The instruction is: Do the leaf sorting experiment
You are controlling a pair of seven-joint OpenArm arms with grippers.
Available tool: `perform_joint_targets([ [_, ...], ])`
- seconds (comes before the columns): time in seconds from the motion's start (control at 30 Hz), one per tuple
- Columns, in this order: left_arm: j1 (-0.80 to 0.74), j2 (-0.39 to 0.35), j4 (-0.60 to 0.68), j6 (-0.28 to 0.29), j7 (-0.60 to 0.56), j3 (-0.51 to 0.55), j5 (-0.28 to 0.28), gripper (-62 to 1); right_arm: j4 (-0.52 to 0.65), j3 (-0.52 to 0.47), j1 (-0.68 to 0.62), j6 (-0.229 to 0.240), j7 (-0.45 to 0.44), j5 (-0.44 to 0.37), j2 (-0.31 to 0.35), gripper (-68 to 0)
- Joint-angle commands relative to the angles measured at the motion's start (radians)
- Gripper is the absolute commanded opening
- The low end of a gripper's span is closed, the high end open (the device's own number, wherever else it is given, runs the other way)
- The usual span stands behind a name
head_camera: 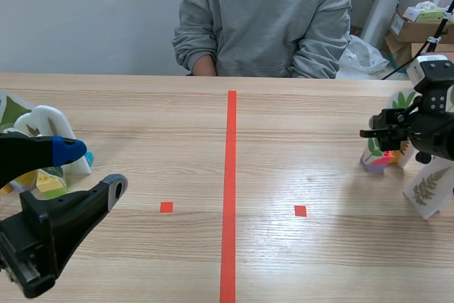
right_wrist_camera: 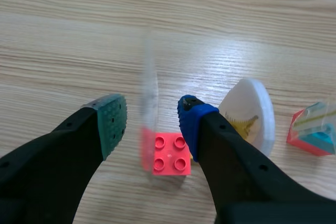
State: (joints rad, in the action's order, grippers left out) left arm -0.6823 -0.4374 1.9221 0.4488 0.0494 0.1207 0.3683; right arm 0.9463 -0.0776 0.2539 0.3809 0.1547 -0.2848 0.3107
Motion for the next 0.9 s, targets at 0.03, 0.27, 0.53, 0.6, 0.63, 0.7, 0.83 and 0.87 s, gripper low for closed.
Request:
perform_joint_targets([
  [0.03,-0.004,0.005,0.014,0.003,-0.015,0.002,0.013,-17.2,0.042,-0.003,0.012,0.000,-0.019,-0.011,0.016,-37.0],
  [0.27,-0.004,0.005,0.014,0.003,-0.015,0.002,0.013,-17.2,0.090,-0.003,-0.005,0.001,-0.019,-0.010,0.016,-26.1],
  [0.53,-0.004,0.005,0.014,0.003,-0.015,0.002,0.013,-17.2,0.216,-0.003,-0.061,0.031,0.013,-0.011,0.036,-19.8],
  [0.6,-0.004,0.005,0.014,0.003,-0.015,0.002,0.013,-17.2,0.269,-0.003,-0.083,0.056,0.024,-0.015,0.051,-19.8],
  [0.63,-0.004,0.005,0.014,0.003,-0.015,0.002,0.013,-17.2,0.301,-0.003,-0.098,0.066,0.029,-0.016,0.062,-19.8],
  [0.7,-0.004,0.005,0.014,0.003,-0.015,0.002,0.013,-17.2,0.370,-0.003,-0.130,0.091,0.039,-0.024,0.081,-19.8],
  [0.83,-0.004,0.005,0.014,0.003,-0.015,0.002,0.013,-17.2,0.509,-0.003,-0.212,0.108,0.072,-0.068,0.123,-19.8],
  [0.87,-0.004,0.005,0.014,0.003,-0.015,0.002,0.013,-17.2,0.542,-0.005,-0.235,0.118,0.076,-0.073,0.133,-19.8],
])
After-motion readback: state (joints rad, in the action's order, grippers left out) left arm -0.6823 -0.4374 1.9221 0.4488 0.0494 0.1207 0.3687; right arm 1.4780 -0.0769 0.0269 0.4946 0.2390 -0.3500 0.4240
